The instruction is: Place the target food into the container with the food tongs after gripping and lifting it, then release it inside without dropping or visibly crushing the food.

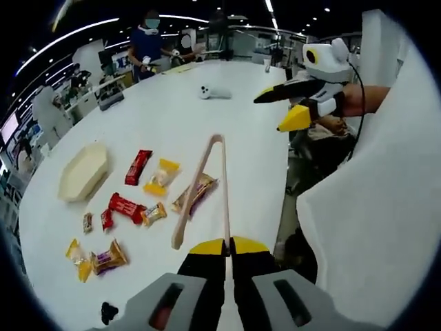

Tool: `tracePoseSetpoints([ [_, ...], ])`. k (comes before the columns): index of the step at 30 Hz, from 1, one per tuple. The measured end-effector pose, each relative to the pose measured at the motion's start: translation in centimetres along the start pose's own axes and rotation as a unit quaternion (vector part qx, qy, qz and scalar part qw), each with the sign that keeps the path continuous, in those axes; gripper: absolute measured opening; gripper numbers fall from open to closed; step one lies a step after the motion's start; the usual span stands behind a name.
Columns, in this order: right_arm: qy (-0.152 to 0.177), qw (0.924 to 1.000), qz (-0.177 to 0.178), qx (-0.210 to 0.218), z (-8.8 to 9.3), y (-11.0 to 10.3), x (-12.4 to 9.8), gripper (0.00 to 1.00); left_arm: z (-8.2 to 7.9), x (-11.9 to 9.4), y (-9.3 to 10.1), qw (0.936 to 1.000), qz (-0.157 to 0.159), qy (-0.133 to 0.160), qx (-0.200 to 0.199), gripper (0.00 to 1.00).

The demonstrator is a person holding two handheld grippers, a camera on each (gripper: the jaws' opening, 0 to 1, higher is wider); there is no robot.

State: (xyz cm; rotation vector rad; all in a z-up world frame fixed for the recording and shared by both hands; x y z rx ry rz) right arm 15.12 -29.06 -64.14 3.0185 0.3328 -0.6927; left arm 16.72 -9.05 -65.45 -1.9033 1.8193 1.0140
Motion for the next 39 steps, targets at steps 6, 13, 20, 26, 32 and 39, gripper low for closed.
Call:
tracePoseSetpoints([
  [6, 0.007, 0.9995, -0.028, 0.017, -0.4, -0.9, 0.0, 0.66, -1.5, -0.1, 0.4, 0.9993, 0.021, 0.03, -0.004, 0.0],
  [13, 0.046, 0.9877, -0.094, 0.117, -2.5, -2.7, -0.5, 0.63, -3.5, 0.1, 2.6, 0.9931, 0.075, 0.089, 0.013, 0.0],
  [20, 0.104, 0.9576, -0.161, 0.215, -5.3, -3.5, -1.9, 0.45, -5.1, -0.5, 4.9, 0.9766, 0.152, 0.152, -0.009, 0.0],
  [26, 0.132, 0.9366, -0.2, 0.256, -7.0, -4.1, -2.7, 0.26, -5.3, -0.7, 5.9, 0.9686, 0.181, 0.169, -0.013, 0.0],
  [32, 0.139, 0.9298, -0.221, 0.259, -7.2, -4.8, -3.6, 0.18, -5.1, -0.7, 6.2, 0.9664, 0.194, 0.168, -0.014, 0.0],
  [39, 0.15, 0.9263, -0.228, 0.26, -7.6, -4.9, -3.9, 0.18, -5.4, -0.7, 6.7, 0.96, 0.215, 0.178, -0.02, 0.0],
])
Point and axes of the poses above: the point that each gripper's makers call its tool centre point, and the gripper's own axes: x roughly forward along the fingers, y roughly to its right, z roughly out of its underside, the point moved 3 cm from there along -x, roughly backward along the fingers, and after that the axes turned 13 degrees about z, right-handed, at the moved point
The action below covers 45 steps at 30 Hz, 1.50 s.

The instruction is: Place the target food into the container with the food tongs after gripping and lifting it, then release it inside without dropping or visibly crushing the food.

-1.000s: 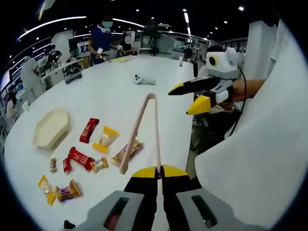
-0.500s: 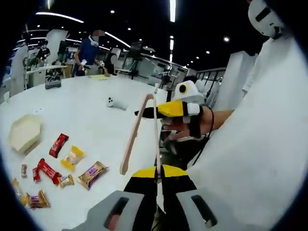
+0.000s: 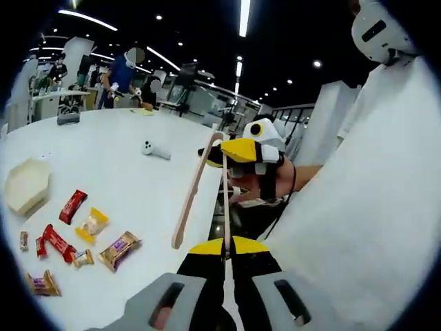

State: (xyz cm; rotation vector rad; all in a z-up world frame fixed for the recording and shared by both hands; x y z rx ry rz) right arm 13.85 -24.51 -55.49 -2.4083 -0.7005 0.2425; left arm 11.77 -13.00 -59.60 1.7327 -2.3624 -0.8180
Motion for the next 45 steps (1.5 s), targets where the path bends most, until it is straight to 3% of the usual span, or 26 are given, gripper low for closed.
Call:
tracePoseSetpoints([
  [3, 0.01, 0.9998, -0.008, -0.013, -0.3, -0.1, 0.1, 0.2, -0.4, -0.1, 0.4, 0.9999, 0.011, 0.005, 0.001, 0.0],
  [8, 0.019, 0.9994, -0.028, 0.001, -0.7, -0.3, 0.3, 0.21, -1.0, -0.3, 1.0, 0.999, 0.044, 0.007, -0.004, 0.0],
  [11, 0.022, 0.9978, -0.056, 0.027, -1.2, -1.0, 0.4, 0.2, -1.2, -0.6, 1.3, 0.9978, 0.062, 0.02, -0.016, 0.0],
  [12, 0.025, 0.9969, -0.064, 0.038, -1.4, -1.2, 0.3, 0.19, -1.6, -0.6, 2.0, 0.9948, 0.09, 0.039, -0.028, 0.0],
  [14, 0.038, 0.9959, -0.068, 0.047, -1.8, -1.3, 0.4, 0.19, -2.1, -0.9, 2.0, 0.9929, 0.093, 0.061, -0.042, 0.0],
  [15, 0.039, 0.9953, -0.071, 0.054, -1.9, -1.3, 0.4, 0.19, -2.2, -1.0, 2.3, 0.9903, 0.111, 0.069, -0.048, 0.0],
  [18, 0.046, 0.9936, -0.076, 0.071, -2.3, -1.5, 0.6, 0.21, -2.3, -1.1, 2.3, 0.9883, 0.121, 0.074, -0.055, 0.0],
  [20, 0.041, 0.994, -0.072, 0.071, -2.2, -1.4, 0.8, 0.24, -2.4, -0.9, 2.4, 0.9884, 0.122, 0.072, -0.056, 0.0],
  [22, 0.035, 0.9946, -0.069, 0.068, -2.0, -1.5, 1.0, 0.17, -2.3, -0.9, 2.4, 0.9888, 0.121, 0.067, -0.056, 0.0],
  [25, 0.025, 0.9949, -0.068, 0.07, -2.0, -1.6, 0.7, 0.16, -2.1, -1.1, 2.0, 0.9894, 0.111, 0.062, -0.07, 0.0],
  [26, 0.031, 0.9971, -0.05, 0.048, -2.2, -1.0, 0.8, 0.16, -2.2, -1.1, 1.4, 0.9918, 0.088, 0.068, -0.064, 0.01],
  [31, 0.033, 0.9974, -0.042, 0.049, -2.4, -1.2, 0.6, 0.15, -2.3, -1.0, 0.5, 0.9952, 0.052, 0.08, -0.018, 0.03],
  [36, 0.042, 0.9981, -0.021, 0.04, -2.6, -0.7, 0.3, 0.15, -1.8, -0.8, 0.0, 0.9935, 0.037, 0.102, -0.035, 0.06],
  [39, 0.068, 0.9962, 0.0, 0.054, -3.5, 0.2, -0.3, 0.15, -2.2, -1.6, -0.5, 0.9823, 0.032, 0.17, -0.073, 0.13],
  [40, 0.072, 0.9958, 0.002, 0.058, -3.6, 0.3, -0.4, 0.15, -2.2, -1.7, -0.6, 0.9798, 0.032, 0.18, -0.081, 0.18],
  [41, 0.082, 0.9943, 0.005, 0.068, -4.0, 0.6, -0.7, 0.15, -2.5, -2.3, -0.7, 0.97, 0.031, 0.217, -0.105, 0.2],
  [43, 0.092, 0.993, 0.008, 0.074, -4.3, 0.8, -0.9, 0.15, -2.5, -2.6, -0.8, 0.9654, 0.031, 0.234, -0.11, 0.2],
  [45, 0.105, 0.9901, 0.006, 0.093, -4.7, 0.9, -1.0, 0.15, -2.8, -2.8, -0.7, 0.956, 0.036, 0.263, -0.124, 0.23],
])
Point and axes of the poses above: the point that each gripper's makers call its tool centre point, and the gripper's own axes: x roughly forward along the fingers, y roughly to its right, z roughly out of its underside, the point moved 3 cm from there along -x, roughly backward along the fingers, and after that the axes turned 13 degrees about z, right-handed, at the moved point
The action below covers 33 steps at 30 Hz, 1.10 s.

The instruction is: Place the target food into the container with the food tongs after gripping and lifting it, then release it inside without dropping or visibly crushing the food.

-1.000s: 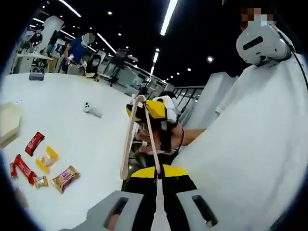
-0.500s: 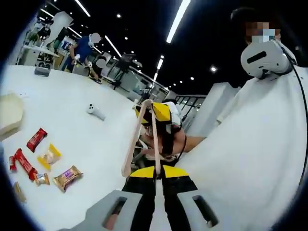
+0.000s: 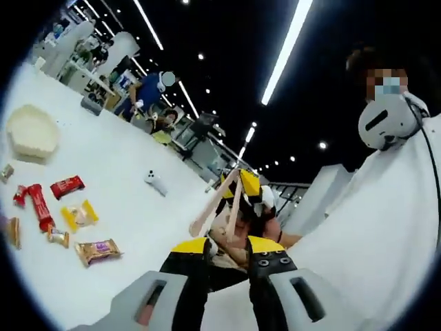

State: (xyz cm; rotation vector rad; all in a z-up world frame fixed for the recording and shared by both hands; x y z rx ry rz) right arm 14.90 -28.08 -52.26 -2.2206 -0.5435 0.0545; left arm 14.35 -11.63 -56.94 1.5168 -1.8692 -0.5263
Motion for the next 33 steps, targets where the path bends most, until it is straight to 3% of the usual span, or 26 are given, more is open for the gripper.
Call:
tracePoseSetpoints([
  [4, 0.015, 0.9995, -0.006, 0.026, -0.4, -0.2, 0.2, 0.15, 0.0, 0.4, -0.1, 0.9998, 0.001, 0.013, -0.018, 0.39],
  [6, 0.015, 0.9995, -0.009, 0.028, -0.3, -0.4, 0.4, 0.15, 0.0, 1.0, -0.1, 0.9997, 0.001, 0.014, -0.017, 0.42],
  [19, 0.019, 0.9984, -0.022, 0.049, -0.3, -0.8, 1.1, 0.15, -1.7, 2.2, -0.4, 0.9972, 0.027, 0.062, -0.031, 0.47],
  [23, 0.015, 0.9979, -0.027, 0.057, 0.2, -1.1, 1.7, 0.15, -1.9, 2.7, -0.5, 0.9967, 0.032, 0.066, -0.035, 0.49],
  [33, 0.009, 0.9969, -0.04, 0.067, 1.3, -2.1, 2.3, 0.15, -2.0, 3.3, -0.5, 0.9969, 0.033, 0.064, -0.033, 0.41],
])
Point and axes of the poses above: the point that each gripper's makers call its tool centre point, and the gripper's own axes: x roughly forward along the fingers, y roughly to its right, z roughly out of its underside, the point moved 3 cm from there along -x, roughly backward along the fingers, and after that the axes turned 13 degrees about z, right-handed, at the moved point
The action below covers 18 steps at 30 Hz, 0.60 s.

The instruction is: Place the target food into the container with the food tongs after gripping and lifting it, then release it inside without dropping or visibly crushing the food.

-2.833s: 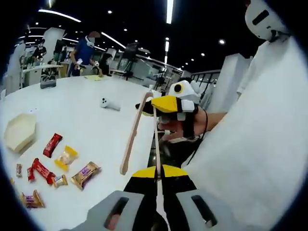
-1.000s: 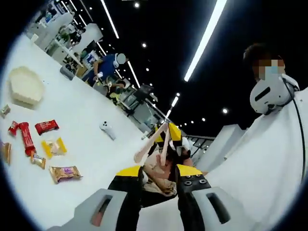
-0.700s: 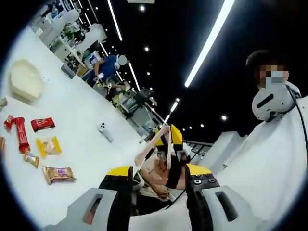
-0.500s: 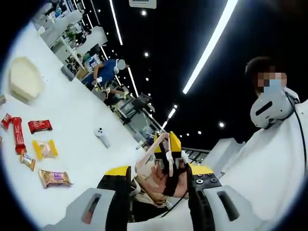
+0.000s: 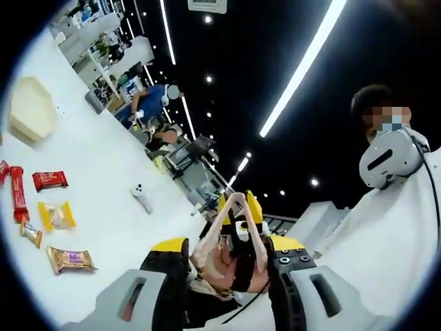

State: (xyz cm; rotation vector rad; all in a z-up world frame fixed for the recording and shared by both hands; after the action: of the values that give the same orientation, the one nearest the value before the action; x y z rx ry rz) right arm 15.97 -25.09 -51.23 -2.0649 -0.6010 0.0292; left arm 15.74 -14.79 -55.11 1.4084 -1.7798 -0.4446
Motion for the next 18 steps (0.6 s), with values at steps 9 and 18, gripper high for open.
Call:
tracePoseSetpoints([
  [9, 0.003, 0.9997, -0.005, 0.022, 0.2, 0.1, -0.2, 0.15, -0.9, -0.1, 0.7, 0.9996, 0.011, 0.026, 0.003, 0.27],
  [18, -0.001, 0.9999, -0.007, 0.008, 0.8, 0.1, -0.4, 0.17, -1.6, -0.4, 1.1, 0.9993, 0.01, 0.029, 0.023, 0.21],
])
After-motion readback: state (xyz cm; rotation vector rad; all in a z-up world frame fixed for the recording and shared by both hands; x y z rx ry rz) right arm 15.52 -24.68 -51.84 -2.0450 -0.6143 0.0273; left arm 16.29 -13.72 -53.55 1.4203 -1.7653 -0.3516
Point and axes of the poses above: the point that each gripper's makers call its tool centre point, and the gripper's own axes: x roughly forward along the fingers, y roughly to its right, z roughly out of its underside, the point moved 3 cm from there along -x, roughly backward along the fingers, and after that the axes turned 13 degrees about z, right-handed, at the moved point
